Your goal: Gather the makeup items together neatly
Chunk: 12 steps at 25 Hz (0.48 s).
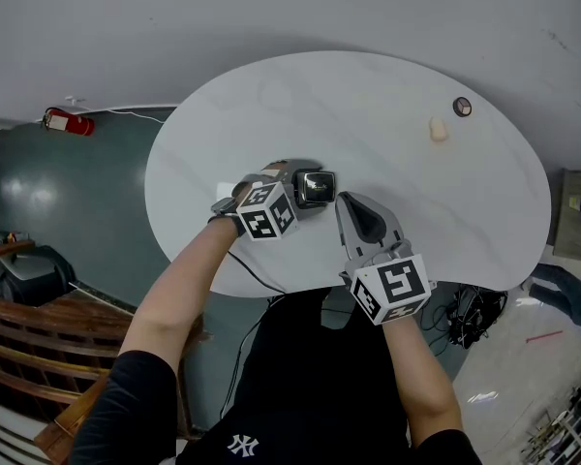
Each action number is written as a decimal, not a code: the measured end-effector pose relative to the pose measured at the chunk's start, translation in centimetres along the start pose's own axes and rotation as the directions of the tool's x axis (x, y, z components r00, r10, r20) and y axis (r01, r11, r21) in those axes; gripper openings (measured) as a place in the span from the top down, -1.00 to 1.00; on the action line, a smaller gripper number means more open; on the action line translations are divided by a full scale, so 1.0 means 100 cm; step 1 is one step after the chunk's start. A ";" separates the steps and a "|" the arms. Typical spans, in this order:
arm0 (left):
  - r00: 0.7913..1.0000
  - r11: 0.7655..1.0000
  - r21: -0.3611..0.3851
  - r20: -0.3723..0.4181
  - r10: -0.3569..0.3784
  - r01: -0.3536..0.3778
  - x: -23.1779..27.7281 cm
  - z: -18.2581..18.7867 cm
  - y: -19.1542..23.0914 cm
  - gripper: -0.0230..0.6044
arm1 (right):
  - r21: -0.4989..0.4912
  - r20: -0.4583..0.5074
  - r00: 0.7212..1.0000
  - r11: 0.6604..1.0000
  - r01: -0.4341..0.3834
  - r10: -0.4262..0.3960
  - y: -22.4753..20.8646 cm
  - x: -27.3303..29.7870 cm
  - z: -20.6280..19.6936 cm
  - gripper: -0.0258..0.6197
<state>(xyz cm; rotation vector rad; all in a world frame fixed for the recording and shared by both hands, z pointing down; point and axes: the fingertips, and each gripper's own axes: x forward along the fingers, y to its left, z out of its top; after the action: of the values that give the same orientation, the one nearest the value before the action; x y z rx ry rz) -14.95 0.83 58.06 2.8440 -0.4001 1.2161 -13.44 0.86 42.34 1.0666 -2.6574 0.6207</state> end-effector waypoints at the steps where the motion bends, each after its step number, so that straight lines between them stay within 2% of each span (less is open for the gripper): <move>1: 1.000 1.000 -0.004 0.004 0.002 -0.002 0.000 0.000 0.000 -0.09 | -0.002 0.000 1.000 1.000 0.002 -0.002 0.000 0.000 0.000 0.88; 12: 0.999 0.999 -0.043 0.040 -0.012 0.014 -0.003 0.003 0.000 -0.10 | -0.005 -0.017 1.000 1.000 0.015 -0.015 0.001 -0.008 -0.003 0.88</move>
<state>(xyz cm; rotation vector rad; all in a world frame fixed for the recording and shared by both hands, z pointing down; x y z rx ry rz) -14.97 0.89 57.66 2.8336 -0.4041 1.1358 -12.97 1.55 42.29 1.0738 -2.6330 0.6173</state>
